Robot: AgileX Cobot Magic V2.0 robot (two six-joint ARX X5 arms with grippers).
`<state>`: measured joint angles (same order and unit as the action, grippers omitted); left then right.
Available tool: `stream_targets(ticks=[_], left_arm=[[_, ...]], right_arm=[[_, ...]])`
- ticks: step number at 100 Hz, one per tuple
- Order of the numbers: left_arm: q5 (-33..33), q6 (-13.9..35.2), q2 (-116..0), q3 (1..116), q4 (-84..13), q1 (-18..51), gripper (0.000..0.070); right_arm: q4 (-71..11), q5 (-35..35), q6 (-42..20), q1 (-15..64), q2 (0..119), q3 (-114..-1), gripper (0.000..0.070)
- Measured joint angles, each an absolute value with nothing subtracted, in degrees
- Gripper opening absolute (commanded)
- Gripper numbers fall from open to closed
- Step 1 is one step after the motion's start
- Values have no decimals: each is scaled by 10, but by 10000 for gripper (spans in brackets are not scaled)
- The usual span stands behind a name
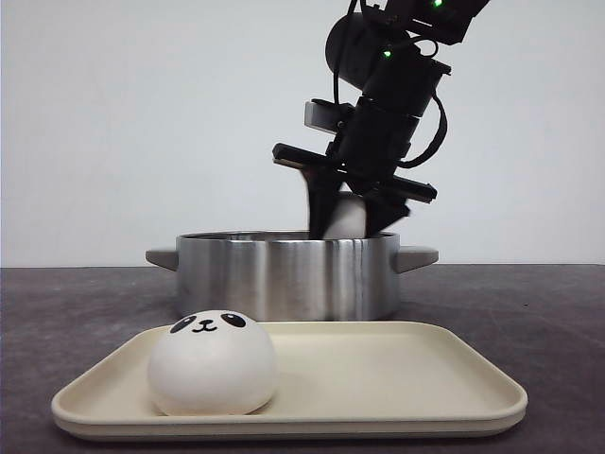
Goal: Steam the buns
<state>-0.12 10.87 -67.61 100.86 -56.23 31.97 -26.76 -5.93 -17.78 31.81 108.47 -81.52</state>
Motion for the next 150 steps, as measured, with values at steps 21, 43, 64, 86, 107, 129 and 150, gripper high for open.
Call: stream_targets(ticks=[21,43,64,86,107,129,150], left_arm=[[-1,108,-696,1009,-565,320,637],[-1,105,-720,1008,-590,320,636],[-1,104,-724,967,-584,340,635],[-1,108,-724,839,-559,371,635],[2,157,-724,693,-467,401,636],[34,228,-725,562,-386,432,637],[41,258,-770,530,-349,450,638]], right_arm=[[-265,-32,-178,318,1085,-816,565],[-314,-31,-178,318,1085,-865,553],[-393,32,-155,323,1061,-981,145],[-437,102,-110,350,947,-1034,16],[-502,108,-103,382,836,-1035,16],[-531,141,-103,418,726,-1035,16],[-547,154,-103,420,667,-1035,15]])
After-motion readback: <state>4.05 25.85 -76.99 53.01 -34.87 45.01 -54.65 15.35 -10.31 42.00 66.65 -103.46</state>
